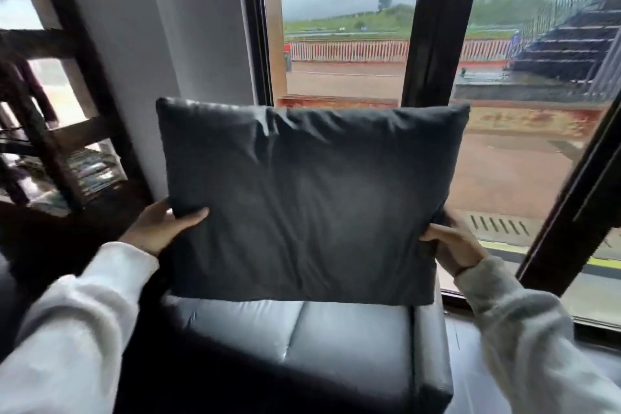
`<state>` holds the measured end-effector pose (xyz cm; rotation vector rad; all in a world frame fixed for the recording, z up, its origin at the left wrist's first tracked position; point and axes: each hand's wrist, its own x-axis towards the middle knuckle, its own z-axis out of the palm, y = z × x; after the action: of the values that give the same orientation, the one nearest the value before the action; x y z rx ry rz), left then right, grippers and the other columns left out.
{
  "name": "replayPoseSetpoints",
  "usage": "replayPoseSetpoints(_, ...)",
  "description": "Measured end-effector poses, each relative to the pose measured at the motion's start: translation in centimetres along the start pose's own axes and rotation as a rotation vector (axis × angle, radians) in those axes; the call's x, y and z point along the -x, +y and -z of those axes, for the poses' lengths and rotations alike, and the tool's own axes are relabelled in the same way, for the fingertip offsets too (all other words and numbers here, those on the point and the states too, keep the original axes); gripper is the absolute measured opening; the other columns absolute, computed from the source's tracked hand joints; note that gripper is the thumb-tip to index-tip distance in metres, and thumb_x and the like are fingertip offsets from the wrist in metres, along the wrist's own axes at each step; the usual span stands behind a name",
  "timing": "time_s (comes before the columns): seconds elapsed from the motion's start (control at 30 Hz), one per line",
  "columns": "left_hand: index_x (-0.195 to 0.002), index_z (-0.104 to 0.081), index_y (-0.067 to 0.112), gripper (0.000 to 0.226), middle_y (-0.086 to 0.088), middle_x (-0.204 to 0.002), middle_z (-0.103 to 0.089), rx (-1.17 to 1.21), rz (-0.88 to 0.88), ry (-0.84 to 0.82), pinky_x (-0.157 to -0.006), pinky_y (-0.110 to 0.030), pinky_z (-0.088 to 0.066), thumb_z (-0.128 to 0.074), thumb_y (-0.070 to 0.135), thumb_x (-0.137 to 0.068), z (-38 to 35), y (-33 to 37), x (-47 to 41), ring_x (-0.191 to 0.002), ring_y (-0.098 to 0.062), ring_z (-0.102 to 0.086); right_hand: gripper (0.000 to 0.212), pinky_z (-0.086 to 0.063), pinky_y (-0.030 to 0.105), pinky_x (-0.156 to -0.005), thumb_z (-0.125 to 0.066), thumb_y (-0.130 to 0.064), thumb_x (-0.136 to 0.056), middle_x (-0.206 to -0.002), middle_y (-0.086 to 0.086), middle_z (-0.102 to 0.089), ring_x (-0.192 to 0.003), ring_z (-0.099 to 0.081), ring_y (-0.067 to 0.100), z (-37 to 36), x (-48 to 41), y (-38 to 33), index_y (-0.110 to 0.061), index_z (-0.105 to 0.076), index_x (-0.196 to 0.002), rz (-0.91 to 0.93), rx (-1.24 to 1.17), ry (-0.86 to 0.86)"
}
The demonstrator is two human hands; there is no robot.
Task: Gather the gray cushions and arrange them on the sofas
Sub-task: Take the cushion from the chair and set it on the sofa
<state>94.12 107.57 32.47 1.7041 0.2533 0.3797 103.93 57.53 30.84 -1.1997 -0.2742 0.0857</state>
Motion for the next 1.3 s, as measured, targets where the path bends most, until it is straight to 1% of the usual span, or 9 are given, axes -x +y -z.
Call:
replayPoseSetpoints(0.13, -0.107, -0.077, 0.024, 0.065, -0.010, -0.113, -0.079, 0.160, 0.098, -0.025, -0.080, -0.030, -0.062, -0.101, 0.036, -0.047, -2.8, -3.3, -6.5, -0.100, -0.023, -0.078, 0.045, -0.061, 0.028, -0.080, -0.052, 0.024, -0.083, -0.102, 0.006, -0.078, -0.092, -0.074, 0.019, -1.8, -4.2, 3.5, -0.005, -0.064, -0.116, -0.056, -0.003, 0.098)
replayPoseSetpoints(0.33, -0.146, -0.051, 0.020, 0.074, -0.019, -0.123, -0.071, 0.163, 0.107, -0.177, -0.106, -0.048, -0.049, -0.076, -0.008, -0.083, -6.0, -6.2, -16.3, -0.114, -0.034, -0.068, 0.052, -0.064, 0.032, -0.082, -0.083, -0.020, -0.070, -0.109, 0.009, -0.081, -0.096, -0.077, 0.025, -1.4, -8.9, 6.6, -0.006, -0.069, -0.117, -0.121, 0.156, 0.373)
replayPoseSetpoints(0.53, -0.114, -0.065, 0.045, 0.057, -0.006, -0.105, -0.080, 0.211, 0.185, -0.223, -0.072, -0.030, -0.062, -0.088, 0.027, -0.065, -10.2, -9.7, -22.5, -0.095, -0.021, -0.078, 0.083, -0.059, 0.036, -0.088, -0.097, -0.009, -0.056, -0.118, 0.011, -0.076, -0.108, -0.074, 0.028, 1.2, -13.5, 8.6, -0.007, -0.060, -0.131, -0.117, 0.328, 0.449)
replayPoseSetpoints(0.6, -0.117, -0.063, 0.039, 0.061, -0.008, -0.110, -0.078, 0.234, 0.221, -0.199, -0.085, -0.039, -0.061, -0.089, 0.028, -0.063, -12.0, -11.3, -24.8, -0.102, -0.026, -0.076, 0.094, -0.059, 0.033, -0.089, -0.100, -0.001, -0.056, -0.125, 0.007, -0.071, -0.112, -0.071, 0.023, 2.2, -15.3, 9.6, -0.014, -0.052, -0.136, -0.138, 0.396, 0.453)
replayPoseSetpoints(0.67, -0.122, -0.062, 0.040, 0.070, -0.009, -0.115, -0.077, 0.207, 0.244, -0.205, -0.093, -0.044, -0.057, -0.094, 0.026, -0.062, -13.6, -13.1, -27.0, -0.106, -0.027, -0.075, 0.086, -0.059, 0.026, -0.084, -0.099, -0.003, -0.061, -0.125, 0.006, -0.069, -0.113, -0.069, 0.020, 3.4, -17.0, 10.8, -0.020, -0.053, -0.132, -0.173, 0.419, 0.468)
replayPoseSetpoints(0.83, -0.115, -0.063, 0.049, 0.069, 0.004, -0.109, -0.080, 0.116, 0.347, -0.203, -0.064, -0.031, -0.063, -0.098, 0.050, -0.055, -18.4, -15.3, -33.1, -0.096, -0.019, -0.079, 0.076, -0.060, 0.036, -0.090, -0.099, -0.032, -0.058, -0.120, 0.001, -0.072, -0.108, -0.071, 0.021, 8.2, -22.6, 13.7, -0.025, -0.060, -0.122, -0.231, 0.417, 0.574)
replayPoseSetpoints(0.97, -0.118, -0.059, 0.023, 0.054, -0.005, -0.117, -0.073, -0.013, 0.356, -0.154, -0.099, -0.050, -0.056, -0.091, 0.031, -0.075, -23.4, -19.4, -37.7, -0.114, -0.029, -0.071, 0.067, -0.060, 0.039, -0.092, -0.100, -0.035, -0.055, -0.115, -0.002, -0.076, -0.104, -0.073, 0.020, 13.4, -28.2, 17.4, -0.023, -0.068, -0.112, -0.323, 0.422, 0.586)
replayPoseSetpoints(1.1, -0.134, -0.049, 0.025, 0.059, 0.008, -0.115, -0.069, -0.098, 0.384, -0.188, -0.090, -0.032, -0.054, -0.083, 0.021, -0.086, -27.5, -23.8, -41.7, -0.114, -0.015, -0.067, 0.058, -0.058, 0.017, -0.073, -0.101, -0.026, -0.059, -0.115, -0.009, -0.074, -0.091, -0.074, 0.002, 17.4, -32.9, 22.5, -0.030, -0.068, -0.108, -0.359, 0.430, 0.593)
replayPoseSetpoints(1.3, -0.142, -0.048, 0.027, 0.057, -0.003, -0.129, -0.068, -0.120, 0.493, -0.211, -0.098, -0.046, -0.055, -0.077, 0.029, -0.093, -33.6, -32.3, -46.0, -0.119, -0.024, -0.067, 0.068, -0.053, 0.040, -0.103, -0.097, -0.023, -0.069, -0.131, -0.002, -0.069, -0.118, -0.066, 0.020, 24.6, -37.6, 31.2, -0.029, -0.062, -0.127, -0.414, 0.456, 0.616)
